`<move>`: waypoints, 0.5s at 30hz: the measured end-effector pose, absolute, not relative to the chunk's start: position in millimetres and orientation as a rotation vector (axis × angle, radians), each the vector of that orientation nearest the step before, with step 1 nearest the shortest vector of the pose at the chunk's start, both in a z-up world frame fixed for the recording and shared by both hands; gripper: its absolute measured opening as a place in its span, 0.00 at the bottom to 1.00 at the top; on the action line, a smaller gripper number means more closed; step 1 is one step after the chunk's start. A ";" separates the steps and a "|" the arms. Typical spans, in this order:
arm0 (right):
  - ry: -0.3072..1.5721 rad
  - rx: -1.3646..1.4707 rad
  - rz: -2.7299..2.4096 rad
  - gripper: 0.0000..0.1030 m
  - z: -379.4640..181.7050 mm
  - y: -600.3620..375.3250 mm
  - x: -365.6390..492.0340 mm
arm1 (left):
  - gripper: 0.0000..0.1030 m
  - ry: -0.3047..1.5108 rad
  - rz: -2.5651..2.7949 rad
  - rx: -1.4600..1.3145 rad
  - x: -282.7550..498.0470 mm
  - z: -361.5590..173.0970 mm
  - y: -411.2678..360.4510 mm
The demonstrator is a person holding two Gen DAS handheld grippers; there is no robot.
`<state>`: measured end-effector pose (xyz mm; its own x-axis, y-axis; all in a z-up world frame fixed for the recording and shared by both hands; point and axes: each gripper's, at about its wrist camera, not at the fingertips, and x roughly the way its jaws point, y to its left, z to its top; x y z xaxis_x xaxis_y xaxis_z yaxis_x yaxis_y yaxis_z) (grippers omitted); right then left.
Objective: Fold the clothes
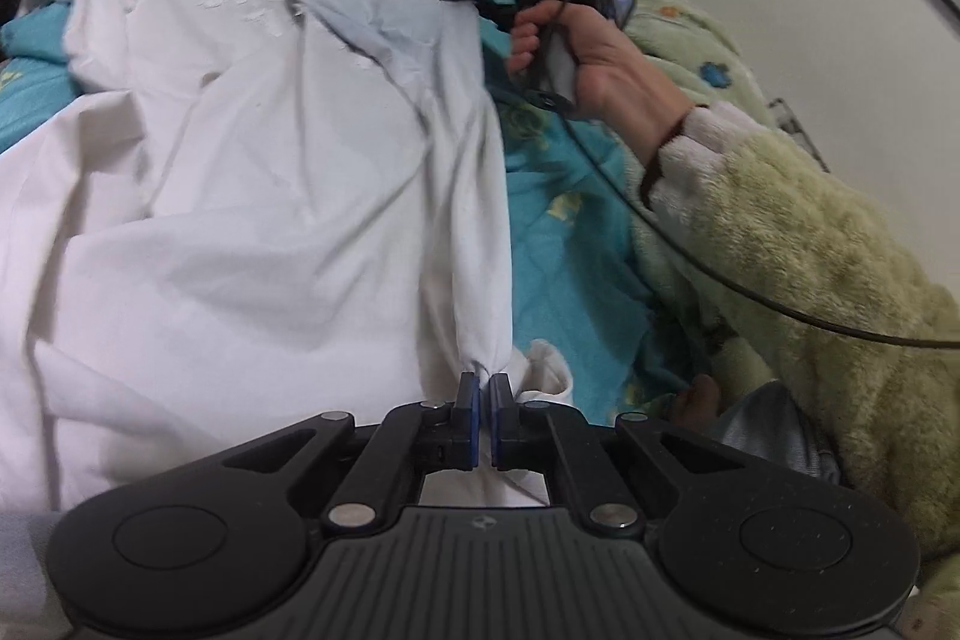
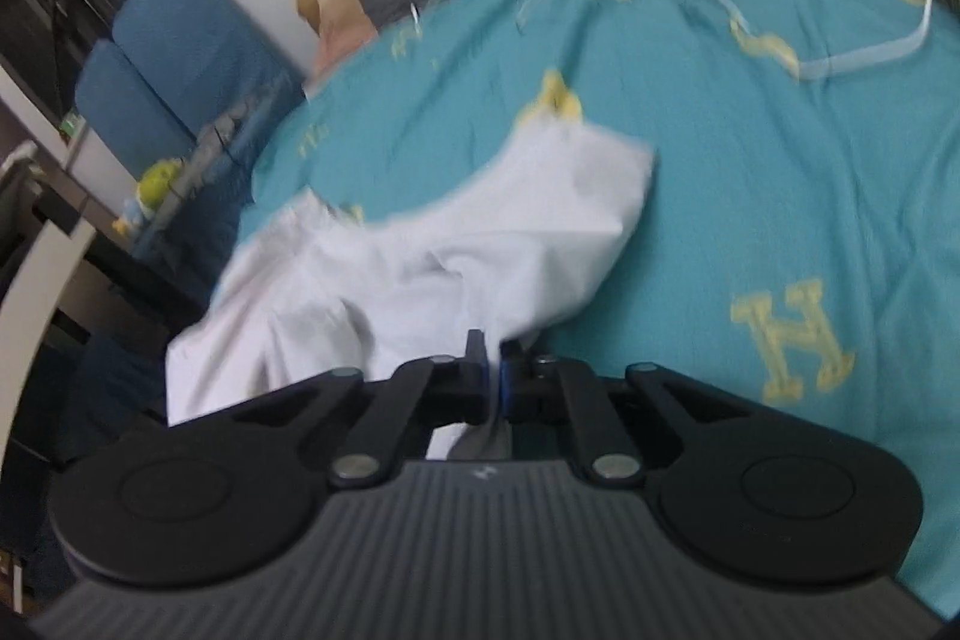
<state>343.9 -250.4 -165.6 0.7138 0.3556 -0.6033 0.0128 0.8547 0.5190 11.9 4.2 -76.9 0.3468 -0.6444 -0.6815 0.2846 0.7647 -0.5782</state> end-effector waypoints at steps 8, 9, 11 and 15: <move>0.655 0.388 0.167 0.06 -147.0 -264.5 373.4 | 0.03 1.096 -0.595 -0.389 32.1 -93.4 -12.4; 0.669 0.394 0.163 0.06 -154.8 -266.0 376.0 | 0.03 1.116 -0.577 -0.388 35.3 -98.9 -12.3; 0.701 0.404 0.150 0.06 -170.1 -267.9 378.2 | 0.03 1.157 -0.555 -0.394 39.7 -107.4 -12.0; 0.717 0.460 0.144 0.08 -181.3 -275.7 369.9 | 0.04 1.165 -0.554 -0.406 41.3 -108.6 -10.3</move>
